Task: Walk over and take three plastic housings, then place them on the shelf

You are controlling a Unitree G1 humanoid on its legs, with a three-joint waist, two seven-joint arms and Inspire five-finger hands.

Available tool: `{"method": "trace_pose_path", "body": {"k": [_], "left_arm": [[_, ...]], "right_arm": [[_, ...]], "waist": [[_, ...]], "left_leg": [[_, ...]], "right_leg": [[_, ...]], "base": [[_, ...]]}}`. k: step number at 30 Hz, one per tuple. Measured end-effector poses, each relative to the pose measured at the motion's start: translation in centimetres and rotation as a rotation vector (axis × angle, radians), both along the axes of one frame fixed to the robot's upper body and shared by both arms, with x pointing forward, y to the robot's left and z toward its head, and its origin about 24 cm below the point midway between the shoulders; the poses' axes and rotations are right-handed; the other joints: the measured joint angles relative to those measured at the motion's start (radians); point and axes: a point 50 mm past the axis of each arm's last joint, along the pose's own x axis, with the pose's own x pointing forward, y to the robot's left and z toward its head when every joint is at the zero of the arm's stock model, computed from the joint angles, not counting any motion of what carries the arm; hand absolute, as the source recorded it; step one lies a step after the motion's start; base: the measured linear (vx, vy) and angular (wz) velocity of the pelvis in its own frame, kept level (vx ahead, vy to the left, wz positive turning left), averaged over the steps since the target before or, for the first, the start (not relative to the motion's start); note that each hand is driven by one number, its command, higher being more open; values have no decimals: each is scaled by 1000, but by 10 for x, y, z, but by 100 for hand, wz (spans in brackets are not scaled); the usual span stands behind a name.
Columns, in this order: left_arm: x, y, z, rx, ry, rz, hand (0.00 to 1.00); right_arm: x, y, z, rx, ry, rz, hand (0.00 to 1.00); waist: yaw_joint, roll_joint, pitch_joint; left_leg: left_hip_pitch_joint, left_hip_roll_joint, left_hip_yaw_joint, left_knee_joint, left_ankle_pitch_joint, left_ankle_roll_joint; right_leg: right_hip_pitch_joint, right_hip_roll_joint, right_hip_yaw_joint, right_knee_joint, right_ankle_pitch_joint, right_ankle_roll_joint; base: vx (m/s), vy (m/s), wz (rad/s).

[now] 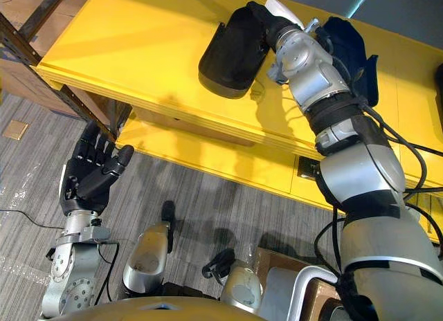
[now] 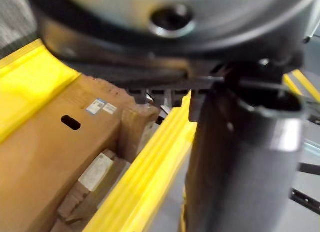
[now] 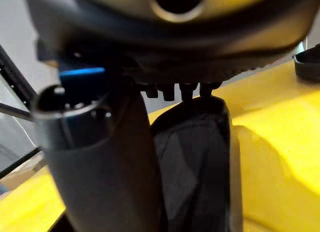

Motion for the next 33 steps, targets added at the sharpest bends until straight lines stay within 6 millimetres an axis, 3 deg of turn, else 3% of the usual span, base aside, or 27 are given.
{"method": "trace_pose_path", "body": {"k": [7, 23, 33], "left_arm": [[-2, 7, -1, 13, -3, 26, 100], [-3, 10, 1, 26, -25, 21, 100], [-3, 15, 0, 41, -19, 31, 100]], "right_arm": [[-2, -9, 1, -43, -15, -25, 100], [-5, -9, 6, -146, -70, 51, 100], [-9, 12, 6, -254, -186, 221, 100]], "waist": [[26, -1, 1], [36, -2, 2], [49, 2, 15]], "left_leg": [[-18, 7, -15, 20, -6, -2], [-37, 9, -31, 39, -14, -2], [-51, 11, -41, 56, -29, -4]], "right_leg": [[1, 8, -10, 0, -1, -2], [6, 9, -29, 0, -1, -1], [6, 8, -35, -3, -2, -2]], "base": [[-16, 9, 6], [4, 5, 3], [-14, 13, 1]]}}
